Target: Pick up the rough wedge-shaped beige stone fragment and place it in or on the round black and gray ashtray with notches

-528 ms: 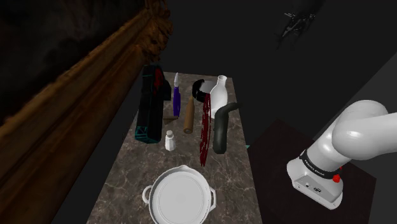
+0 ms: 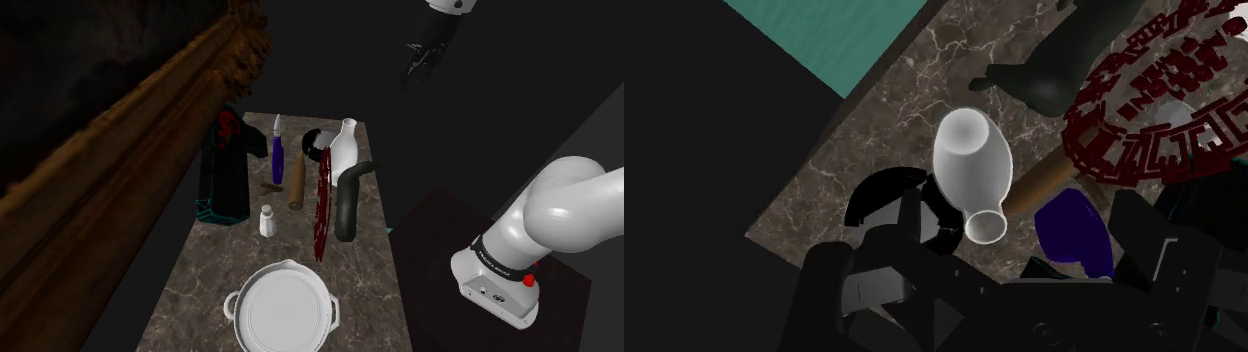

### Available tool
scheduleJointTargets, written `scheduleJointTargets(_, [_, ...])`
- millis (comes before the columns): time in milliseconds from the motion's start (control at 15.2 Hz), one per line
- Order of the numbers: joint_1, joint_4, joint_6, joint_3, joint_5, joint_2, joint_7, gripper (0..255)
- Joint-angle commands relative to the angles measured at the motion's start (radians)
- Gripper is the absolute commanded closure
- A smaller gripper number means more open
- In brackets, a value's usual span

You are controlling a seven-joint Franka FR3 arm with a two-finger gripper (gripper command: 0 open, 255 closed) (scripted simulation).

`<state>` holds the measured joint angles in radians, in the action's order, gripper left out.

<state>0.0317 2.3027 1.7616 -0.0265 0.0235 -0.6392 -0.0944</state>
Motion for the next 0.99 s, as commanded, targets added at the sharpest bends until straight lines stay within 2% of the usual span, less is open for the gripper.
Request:
scheduleJointTargets(0, [0.015,0.003,0.057,-0.004,0.002,0.058,0.027,0])
scheduleJointTargets(462, [0.06,-0.037,0.226,-0.023,0.006,0.285,0.116,0])
scheduleJointTargets(924, [0.099,-0.128,0.357,-0.053,0.0,0.525,0.195,0])
